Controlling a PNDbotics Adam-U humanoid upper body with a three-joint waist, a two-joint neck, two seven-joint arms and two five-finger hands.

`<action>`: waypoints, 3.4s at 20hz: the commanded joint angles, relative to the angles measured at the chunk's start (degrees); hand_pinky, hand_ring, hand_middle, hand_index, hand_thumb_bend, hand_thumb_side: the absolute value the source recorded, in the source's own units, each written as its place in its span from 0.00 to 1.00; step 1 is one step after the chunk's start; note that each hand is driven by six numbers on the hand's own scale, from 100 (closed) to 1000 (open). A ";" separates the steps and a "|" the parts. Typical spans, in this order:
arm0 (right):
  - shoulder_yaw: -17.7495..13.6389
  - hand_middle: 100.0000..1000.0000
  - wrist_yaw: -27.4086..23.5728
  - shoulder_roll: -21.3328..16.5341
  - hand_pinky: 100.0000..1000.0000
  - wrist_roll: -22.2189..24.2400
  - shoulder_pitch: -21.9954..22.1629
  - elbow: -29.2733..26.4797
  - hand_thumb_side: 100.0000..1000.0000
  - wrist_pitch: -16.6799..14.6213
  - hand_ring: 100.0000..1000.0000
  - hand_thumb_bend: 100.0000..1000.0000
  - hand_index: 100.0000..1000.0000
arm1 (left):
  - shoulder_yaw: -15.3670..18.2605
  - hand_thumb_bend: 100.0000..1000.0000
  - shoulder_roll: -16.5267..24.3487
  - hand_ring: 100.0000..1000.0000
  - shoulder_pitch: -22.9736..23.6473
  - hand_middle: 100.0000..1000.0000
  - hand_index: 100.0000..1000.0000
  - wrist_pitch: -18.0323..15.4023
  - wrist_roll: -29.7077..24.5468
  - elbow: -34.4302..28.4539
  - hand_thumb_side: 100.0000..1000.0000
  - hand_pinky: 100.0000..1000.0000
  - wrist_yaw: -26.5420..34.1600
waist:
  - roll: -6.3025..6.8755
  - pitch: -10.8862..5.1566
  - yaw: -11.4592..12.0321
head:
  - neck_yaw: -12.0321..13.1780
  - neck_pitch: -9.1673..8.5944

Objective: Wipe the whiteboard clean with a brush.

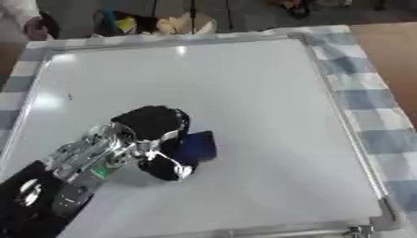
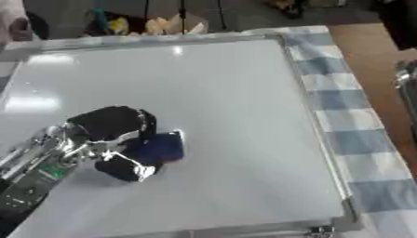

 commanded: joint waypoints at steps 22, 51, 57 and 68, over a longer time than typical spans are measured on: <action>-0.22 0.75 -0.95 -1.21 0.80 0.09 -1.01 -0.86 1.00 -0.33 0.83 0.00 0.84 | -0.28 0.01 -0.25 0.48 -1.01 0.49 0.06 -1.39 1.56 0.48 0.42 0.37 -2.23 | -0.05 -1.21 -0.38 | -0.13 -1.00; -0.01 0.75 -1.01 -1.44 0.80 -0.05 -0.83 -0.86 1.00 -0.12 0.83 0.00 0.84 | 1.60 0.00 1.48 0.42 -0.65 0.39 0.05 0.04 2.45 -1.87 0.43 0.31 -2.58 | -0.18 -1.50 0.31 | -0.17 -1.42; 0.09 0.75 -1.02 -1.59 0.80 0.00 -0.82 -0.86 1.00 -0.11 0.83 0.00 0.84 | 3.24 0.00 3.52 0.41 -0.01 0.37 0.05 1.30 3.04 -2.80 0.43 0.31 -2.41 | -0.12 -1.66 0.53 | -0.32 -1.55; 0.06 0.75 -0.92 -1.76 0.80 -0.10 -0.66 -0.86 1.00 -0.02 0.83 0.00 0.84 | 5.63 0.00 6.25 0.40 1.68 0.36 0.04 3.32 3.95 -4.26 0.44 0.30 -1.66 | -0.19 -1.72 0.68 | -0.58 -1.96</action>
